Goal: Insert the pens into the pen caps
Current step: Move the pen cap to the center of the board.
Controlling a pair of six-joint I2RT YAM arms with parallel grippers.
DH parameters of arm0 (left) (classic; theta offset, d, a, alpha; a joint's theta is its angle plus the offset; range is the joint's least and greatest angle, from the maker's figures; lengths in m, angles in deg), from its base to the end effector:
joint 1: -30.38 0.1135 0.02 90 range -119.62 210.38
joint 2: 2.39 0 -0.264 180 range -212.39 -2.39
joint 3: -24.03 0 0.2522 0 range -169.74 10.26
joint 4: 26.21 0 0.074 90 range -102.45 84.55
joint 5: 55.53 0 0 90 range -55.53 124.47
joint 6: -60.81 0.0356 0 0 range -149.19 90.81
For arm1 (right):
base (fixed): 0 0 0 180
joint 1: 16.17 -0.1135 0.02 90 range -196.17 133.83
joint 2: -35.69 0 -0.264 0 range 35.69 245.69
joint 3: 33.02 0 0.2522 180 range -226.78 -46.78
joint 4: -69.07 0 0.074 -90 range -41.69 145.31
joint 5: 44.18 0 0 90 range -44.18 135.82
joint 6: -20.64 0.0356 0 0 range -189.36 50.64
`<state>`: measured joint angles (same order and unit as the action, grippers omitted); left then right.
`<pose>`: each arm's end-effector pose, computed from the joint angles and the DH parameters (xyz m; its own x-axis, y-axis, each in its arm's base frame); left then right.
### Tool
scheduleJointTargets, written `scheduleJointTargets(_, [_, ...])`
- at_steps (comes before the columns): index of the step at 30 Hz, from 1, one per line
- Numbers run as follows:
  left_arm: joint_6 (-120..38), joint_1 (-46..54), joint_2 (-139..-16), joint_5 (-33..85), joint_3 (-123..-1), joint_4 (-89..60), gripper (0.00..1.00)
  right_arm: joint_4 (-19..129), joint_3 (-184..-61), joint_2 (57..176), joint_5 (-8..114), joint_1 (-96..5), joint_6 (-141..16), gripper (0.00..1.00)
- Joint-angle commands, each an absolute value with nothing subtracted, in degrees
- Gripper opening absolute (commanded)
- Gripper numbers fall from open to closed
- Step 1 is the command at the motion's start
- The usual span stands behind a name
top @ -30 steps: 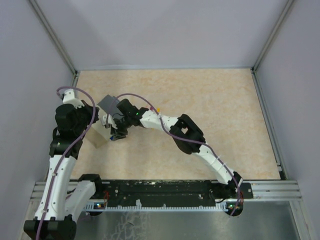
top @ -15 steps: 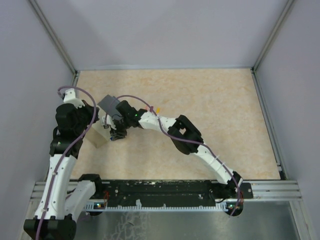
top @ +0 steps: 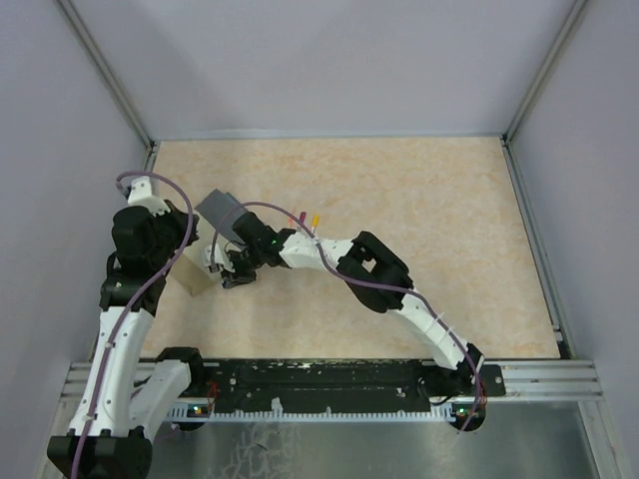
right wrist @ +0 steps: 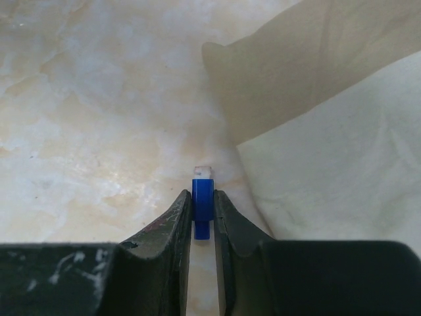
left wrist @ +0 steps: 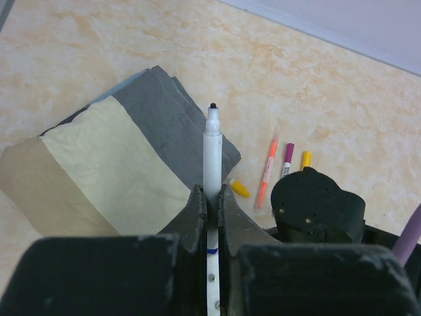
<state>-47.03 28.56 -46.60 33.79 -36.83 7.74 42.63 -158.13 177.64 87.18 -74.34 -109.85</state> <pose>0.1769 -0.0060 0.3373 -0.2961 -0.2971 -0.9078 -0.0500 0.9539 -0.2959 0.2662 0.4734 0.1341 0.3038 -0.4346 -0.8478 -0.9127 -0.3880 -0.1282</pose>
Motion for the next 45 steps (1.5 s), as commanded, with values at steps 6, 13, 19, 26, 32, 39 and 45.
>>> scheduleJointTargets(6, [-46.48,28.81,-47.12,32.32,-36.22,6.81,0.00,52.76,-143.54,165.27,79.11,-75.90,-101.99,0.10])
scheduleJointTargets(13, [-46.32,28.85,-48.37,28.76,-34.72,5.30,0.00,66.02,-120.46,147.51,64.89,-75.87,-83.92,0.02])
scheduleJointTargets(19, [-46.49,28.68,-52.10,18.74,-33.86,2.52,0.00,58.65,-105.74,131.70,44.31,-75.85,-63.58,0.00])
scheduleJointTargets(26, [-49.61,20.42,-59.36,20.35,-32.52,-1.28,0.00,44.02,-92.33,116.48,31.77,-75.89,-43.09,0.00])
scheduleJointTargets(32, [-50.58,12.55,-66.89,24.97,-34.89,-4.56,0.00,33.70,-86.04,108.92,29.57,-75.97,-31.67,0.00])
scheduleJointTargets(39, [-49.50,12.45,-69.71,26.06,-37.26,-5.61,0.00,24.51,-87.03,111.15,29.02,-75.99,-29.63,0.00])
scheduleJointTargets(45, [-49.36,12.45,-69.07,26.80,-36.44,-5.58,0.00,22.14,-89.05,115.49,29.18,-75.94,-29.65,0.09])
